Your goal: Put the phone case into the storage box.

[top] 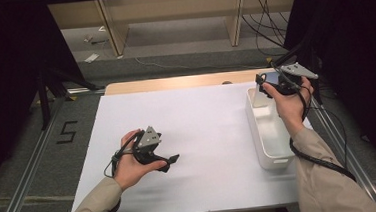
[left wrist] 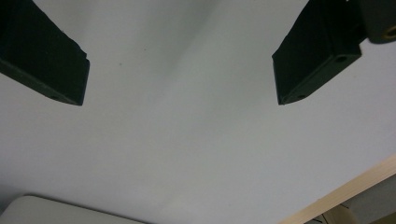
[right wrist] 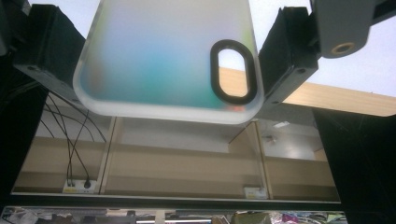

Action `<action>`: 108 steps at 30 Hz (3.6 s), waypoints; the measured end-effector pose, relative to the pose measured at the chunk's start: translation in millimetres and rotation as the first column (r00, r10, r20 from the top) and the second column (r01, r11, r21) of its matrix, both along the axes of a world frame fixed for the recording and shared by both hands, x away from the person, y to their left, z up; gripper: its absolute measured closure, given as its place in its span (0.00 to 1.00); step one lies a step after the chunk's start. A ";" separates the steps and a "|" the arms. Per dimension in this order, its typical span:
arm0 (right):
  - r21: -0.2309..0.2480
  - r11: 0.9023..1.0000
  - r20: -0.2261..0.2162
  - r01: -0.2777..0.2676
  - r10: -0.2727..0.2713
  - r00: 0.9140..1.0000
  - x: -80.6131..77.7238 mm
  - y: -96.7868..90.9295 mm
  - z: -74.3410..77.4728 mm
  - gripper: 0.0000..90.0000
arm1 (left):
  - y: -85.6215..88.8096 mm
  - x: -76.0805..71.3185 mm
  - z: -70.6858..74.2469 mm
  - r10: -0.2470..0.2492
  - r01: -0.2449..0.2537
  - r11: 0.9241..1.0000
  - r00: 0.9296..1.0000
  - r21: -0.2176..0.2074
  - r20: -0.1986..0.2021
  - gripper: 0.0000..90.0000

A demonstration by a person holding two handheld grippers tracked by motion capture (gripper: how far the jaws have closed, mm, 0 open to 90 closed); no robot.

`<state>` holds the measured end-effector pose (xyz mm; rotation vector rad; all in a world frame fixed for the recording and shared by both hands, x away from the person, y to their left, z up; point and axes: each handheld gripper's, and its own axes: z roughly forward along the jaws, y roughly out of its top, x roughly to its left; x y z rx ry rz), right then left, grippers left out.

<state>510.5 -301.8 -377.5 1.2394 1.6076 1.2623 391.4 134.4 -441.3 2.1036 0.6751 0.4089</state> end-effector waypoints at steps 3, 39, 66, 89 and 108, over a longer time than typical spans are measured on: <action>-0.003 1.000 -0.004 0.001 -0.001 1.000 0.8 0.0 -0.7 0.20 | 0.0 0.0 0.0 0.001 -0.001 1.000 1.000 -0.001 0.000 0.03; -0.034 0.999 -0.054 0.004 -0.006 0.999 10.5 2.6 -8.4 0.20 | -0.4 0.1 -0.4 -0.001 0.001 1.000 1.000 0.001 -0.003 0.03; -0.054 0.999 -0.086 0.000 -0.005 0.996 17.9 5.0 -13.1 0.20 | -0.2 0.2 -0.5 -0.001 0.001 1.000 1.000 0.001 -0.003 0.03; -0.073 0.997 -0.097 0.002 -0.009 0.995 22.4 6.4 -17.8 0.20 | -0.6 0.1 -1.0 -0.001 0.001 1.000 1.000 -0.001 -0.003 0.03; -0.089 0.996 -0.105 -0.002 -0.007 0.994 25.7 8.5 -22.1 0.20 | -0.7 0.0 -1.0 -0.001 0.001 1.000 1.000 -0.001 -0.002 0.03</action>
